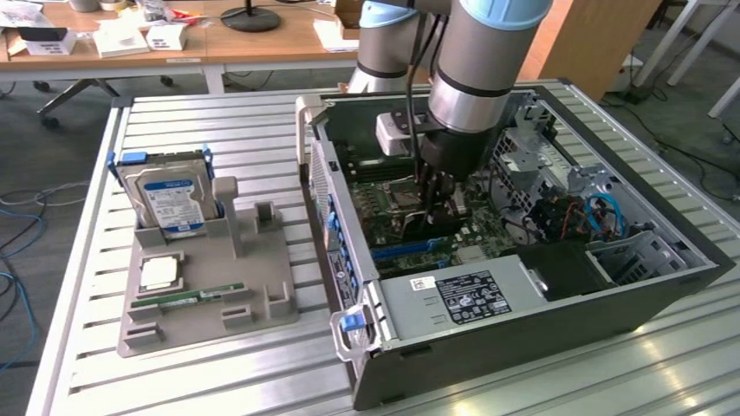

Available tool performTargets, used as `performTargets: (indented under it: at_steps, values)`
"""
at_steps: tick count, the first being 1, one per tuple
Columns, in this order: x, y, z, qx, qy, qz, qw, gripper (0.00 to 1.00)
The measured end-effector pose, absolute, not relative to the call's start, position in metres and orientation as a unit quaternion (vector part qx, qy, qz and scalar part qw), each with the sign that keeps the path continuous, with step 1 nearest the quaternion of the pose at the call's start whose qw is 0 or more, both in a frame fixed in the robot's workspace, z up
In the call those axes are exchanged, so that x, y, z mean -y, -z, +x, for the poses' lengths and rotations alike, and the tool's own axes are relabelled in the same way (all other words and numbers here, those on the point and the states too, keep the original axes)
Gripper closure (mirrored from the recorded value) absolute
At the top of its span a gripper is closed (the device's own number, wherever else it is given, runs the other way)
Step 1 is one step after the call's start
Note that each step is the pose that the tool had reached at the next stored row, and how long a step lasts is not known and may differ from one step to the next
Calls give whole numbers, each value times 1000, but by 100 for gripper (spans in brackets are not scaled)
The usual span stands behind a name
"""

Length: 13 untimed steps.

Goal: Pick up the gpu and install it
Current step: 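Insert the gpu into the slot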

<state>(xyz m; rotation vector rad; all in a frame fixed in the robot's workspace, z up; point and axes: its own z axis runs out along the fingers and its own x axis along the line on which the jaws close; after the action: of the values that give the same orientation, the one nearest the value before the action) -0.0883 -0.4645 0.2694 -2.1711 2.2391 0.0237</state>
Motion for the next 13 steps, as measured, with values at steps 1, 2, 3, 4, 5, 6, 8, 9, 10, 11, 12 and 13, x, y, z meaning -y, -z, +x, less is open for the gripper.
performTargets:
  at_steps: [1, 2, 3, 4, 5, 6, 8, 9, 10, 11, 12, 13]
  values:
    - [464, -269, -89, -718, -7, -696, 12, 74]
    - [464, -269, -89, -718, -7, -696, 12, 74]
    - [464, -269, -90, -718, -7, -696, 12, 74]
    - [464, -269, -90, -717, -6, -696, 12, 74]
    - [464, -269, -90, -717, -6, -697, 13, 74]
    - [464, -269, -90, -717, -6, -697, 13, 74]
    - [464, -269, -91, -717, -6, -697, 13, 74]
    - [463, -269, -91, -717, -5, -697, 14, 74]
    - [463, -269, -91, -717, -5, -697, 14, 74]
    - [462, -268, -91, -717, -5, -697, 14, 74]
    - [462, -268, -91, -717, -5, -697, 14, 74]
    - [462, -268, -91, -717, -5, -697, 14, 74]
